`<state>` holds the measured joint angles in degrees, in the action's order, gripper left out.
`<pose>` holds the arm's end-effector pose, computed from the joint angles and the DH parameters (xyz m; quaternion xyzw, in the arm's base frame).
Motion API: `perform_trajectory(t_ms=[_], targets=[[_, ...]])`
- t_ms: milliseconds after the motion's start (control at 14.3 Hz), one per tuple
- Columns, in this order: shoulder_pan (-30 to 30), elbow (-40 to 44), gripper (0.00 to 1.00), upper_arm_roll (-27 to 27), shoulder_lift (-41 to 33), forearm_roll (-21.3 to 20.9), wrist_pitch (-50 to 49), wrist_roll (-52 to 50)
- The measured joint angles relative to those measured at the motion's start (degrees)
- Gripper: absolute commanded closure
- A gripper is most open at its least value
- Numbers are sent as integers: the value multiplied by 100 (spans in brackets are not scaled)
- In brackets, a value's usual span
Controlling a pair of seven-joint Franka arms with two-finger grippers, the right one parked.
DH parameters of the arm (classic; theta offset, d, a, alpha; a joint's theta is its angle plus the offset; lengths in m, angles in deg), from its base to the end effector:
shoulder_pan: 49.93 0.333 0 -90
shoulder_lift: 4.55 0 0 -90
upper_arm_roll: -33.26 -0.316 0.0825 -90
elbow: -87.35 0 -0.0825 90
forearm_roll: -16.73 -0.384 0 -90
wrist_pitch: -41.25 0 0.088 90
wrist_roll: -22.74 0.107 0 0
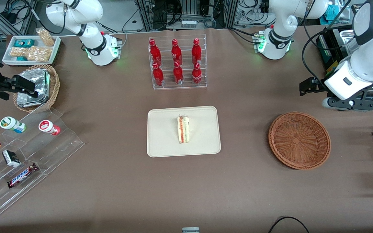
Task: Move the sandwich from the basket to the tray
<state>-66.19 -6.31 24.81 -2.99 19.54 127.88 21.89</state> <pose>0.5460 -0.0814 0.5752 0.9951 -0.0600 -0.0762 0.0168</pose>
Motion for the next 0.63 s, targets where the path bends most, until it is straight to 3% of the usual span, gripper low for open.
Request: perform_trajectory(t_ms=[350,630], targets=[[1697,14,0,1696,-99,-57,1,0],[2076,26,0,1885,-169,-135,69,0]])
